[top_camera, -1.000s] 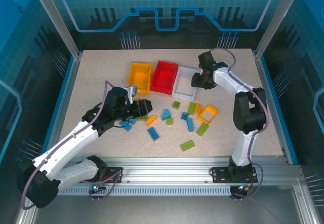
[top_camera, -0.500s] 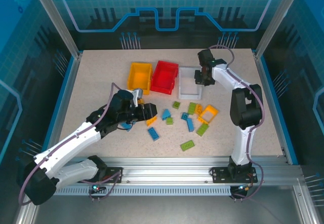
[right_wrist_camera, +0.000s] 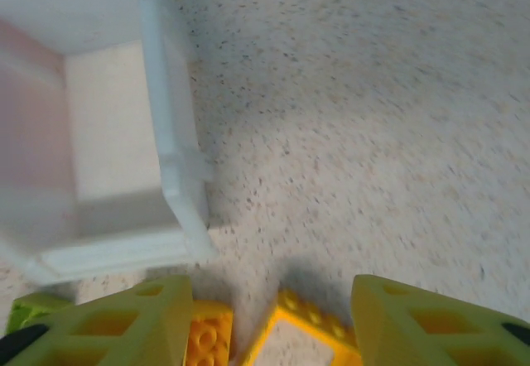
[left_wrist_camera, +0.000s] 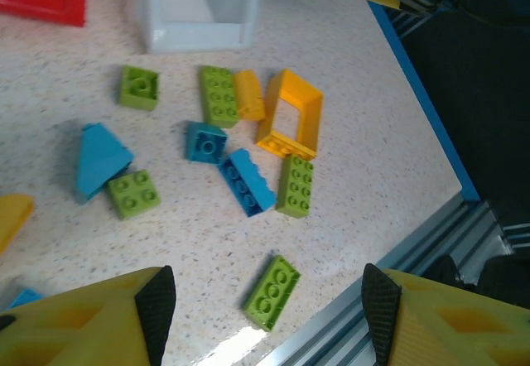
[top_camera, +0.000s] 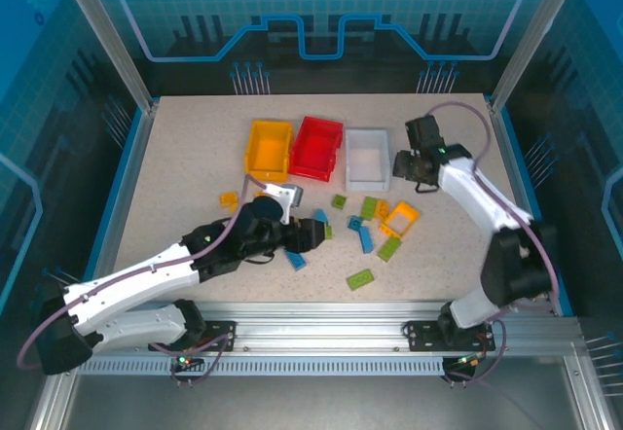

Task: Sort the legos into containers by color

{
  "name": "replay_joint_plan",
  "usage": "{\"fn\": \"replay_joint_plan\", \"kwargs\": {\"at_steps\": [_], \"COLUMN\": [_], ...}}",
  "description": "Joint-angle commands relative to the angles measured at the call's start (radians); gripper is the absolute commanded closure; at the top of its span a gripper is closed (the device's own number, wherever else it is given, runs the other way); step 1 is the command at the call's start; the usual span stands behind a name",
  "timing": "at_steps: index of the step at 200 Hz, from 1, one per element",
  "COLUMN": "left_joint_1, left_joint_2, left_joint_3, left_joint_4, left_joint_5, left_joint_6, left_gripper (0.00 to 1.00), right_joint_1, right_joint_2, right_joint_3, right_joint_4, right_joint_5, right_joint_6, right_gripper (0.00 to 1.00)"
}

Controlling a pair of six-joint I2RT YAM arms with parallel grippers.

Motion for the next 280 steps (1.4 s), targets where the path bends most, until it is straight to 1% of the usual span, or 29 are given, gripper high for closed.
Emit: {"fn": "replay_joint_plan", "kwargs": {"at_steps": [1, 29, 57, 84, 113, 143, 161, 180, 199, 212, 231, 250, 264, 280], "left_joint_1": [-0.066, -0.13, -0.161, -0.178, -0.18, -0.181, -0.181, -0.181, -0.18, -0.18, -0.178, -0.175, -0.172, -0.154], "left_joint_2": [0.051, 0.096, 0.126, 0.137, 0.137, 0.14, 0.144, 0.144, 0.138, 0.127, 0.117, 0.129, 0.149, 0.174], "left_joint_3": [0.045, 0.051, 0.05, 0.039, 0.035, 0.037, 0.04, 0.045, 0.064, 0.096, 0.168, 0.247, 0.296, 0.348], "left_joint_4": [0.059, 0.087, 0.096, 0.104, 0.103, 0.102, 0.103, 0.093, 0.051, -0.006, -0.121, -0.207, -0.258, -0.319], "left_joint_5": [-0.136, -0.161, -0.163, -0.164, -0.164, -0.162, -0.162, -0.166, -0.202, -0.248, -0.352, -0.445, -0.506, -0.549], "left_joint_6": [0.066, 0.064, 0.052, 0.038, 0.031, 0.033, 0.034, 0.034, 0.033, 0.035, 0.026, 0.031, 0.037, 0.019], "left_gripper": [0.35, 0.35, 0.35, 0.35, 0.35, 0.35, 0.35, 0.35, 0.35, 0.35, 0.34, 0.34, 0.33, 0.33], "right_joint_1": [-0.013, -0.018, -0.027, -0.036, -0.04, -0.04, -0.039, -0.039, -0.025, -0.011, 0.036, 0.084, 0.105, 0.108], "right_joint_2": [-0.109, -0.215, -0.227, -0.17, -0.124, -0.101, -0.103, -0.12, -0.162, -0.189, -0.19, -0.132, -0.049, 0.072], "right_joint_3": [-0.152, -0.328, -0.424, -0.458, -0.486, -0.492, -0.494, -0.471, -0.419, -0.364, -0.25, -0.131, -0.034, 0.103], "right_joint_4": [0.006, 0.045, 0.097, 0.157, 0.208, 0.227, 0.23, 0.209, 0.156, 0.123, 0.088, 0.082, 0.067, 0.008], "right_joint_5": [-0.006, -0.086, -0.117, -0.158, -0.176, -0.165, -0.146, -0.104, -0.016, 0.043, 0.112, 0.107, 0.086, 0.044], "right_joint_6": [0.156, 0.261, 0.302, 0.321, 0.345, 0.351, 0.353, 0.34, 0.294, 0.239, 0.128, 0.014, -0.053, -0.088], "right_gripper": [0.49, 0.53, 0.54, 0.57, 0.64, 0.71, 0.79, 0.92, 1.0, 1.0, 1.0, 1.0, 1.0, 1.0]}}
